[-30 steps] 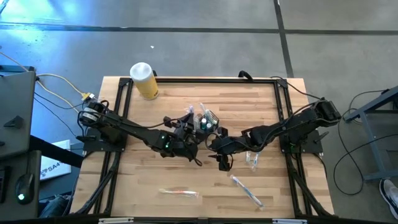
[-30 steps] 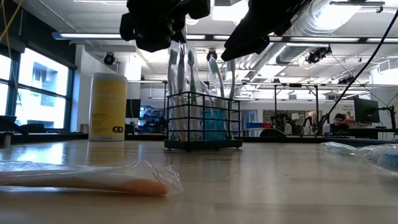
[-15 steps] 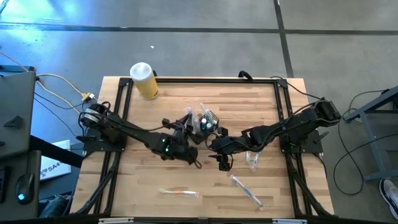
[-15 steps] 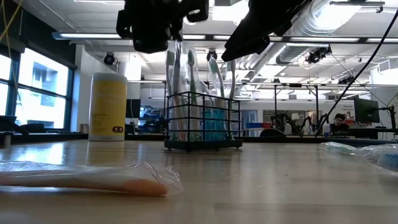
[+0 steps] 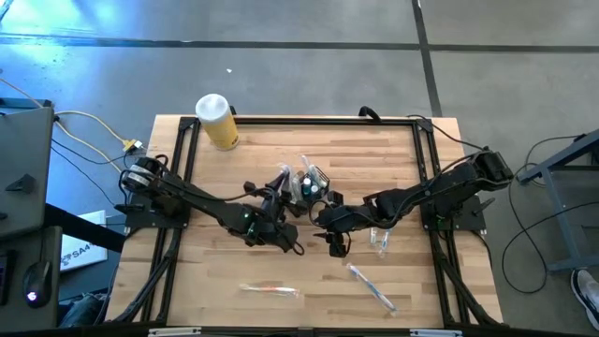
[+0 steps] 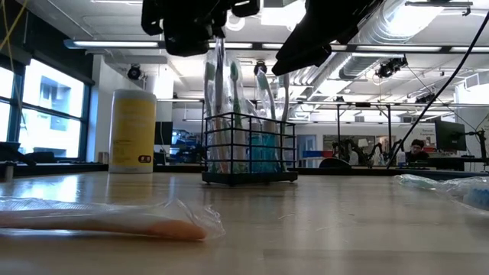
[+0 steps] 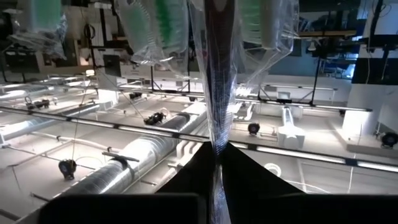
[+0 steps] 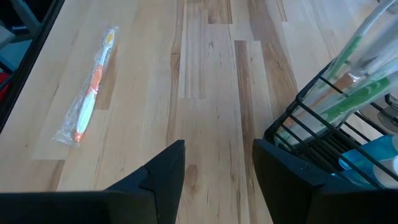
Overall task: Pick & Place toothbrushing station
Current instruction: Put the purple toothbrush into the wire organizer
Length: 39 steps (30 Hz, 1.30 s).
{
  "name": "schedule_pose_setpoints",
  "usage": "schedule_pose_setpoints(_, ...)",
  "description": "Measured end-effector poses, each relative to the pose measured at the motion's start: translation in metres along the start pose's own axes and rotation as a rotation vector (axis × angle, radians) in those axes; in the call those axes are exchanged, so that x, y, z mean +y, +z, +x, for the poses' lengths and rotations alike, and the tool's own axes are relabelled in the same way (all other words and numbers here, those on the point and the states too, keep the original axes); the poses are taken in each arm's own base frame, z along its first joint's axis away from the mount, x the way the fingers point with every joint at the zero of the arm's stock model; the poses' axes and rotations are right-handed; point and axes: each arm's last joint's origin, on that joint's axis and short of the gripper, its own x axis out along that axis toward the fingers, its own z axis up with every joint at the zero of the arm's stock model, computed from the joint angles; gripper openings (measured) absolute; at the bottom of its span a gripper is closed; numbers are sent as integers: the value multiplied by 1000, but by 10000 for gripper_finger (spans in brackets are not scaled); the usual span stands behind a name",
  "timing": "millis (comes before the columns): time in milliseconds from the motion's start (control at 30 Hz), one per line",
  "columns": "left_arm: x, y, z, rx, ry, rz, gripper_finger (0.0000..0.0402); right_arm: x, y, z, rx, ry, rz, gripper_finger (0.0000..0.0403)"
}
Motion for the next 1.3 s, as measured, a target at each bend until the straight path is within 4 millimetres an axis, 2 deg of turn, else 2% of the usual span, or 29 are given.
schedule_pose_setpoints(400, -5, 8, 0, -72, 57, 16, 19, 0, -1, 0, 10, -2, -2, 180)
schedule_pose_setpoints(700, -6, 15, 0, -64, 45, 9, 19, 0, -1, 0, 10, -2, -2, 180)
schedule_pose_setpoints(1000, -16, 33, 0, -76, 48, 27, 19, 0, -1, 0, 9, -2, -2, 180)
schedule_pose_setpoints(1300, -22, 42, 0, -77, 44, 14, 19, 0, -1, 0, 7, -2, -1, 180)
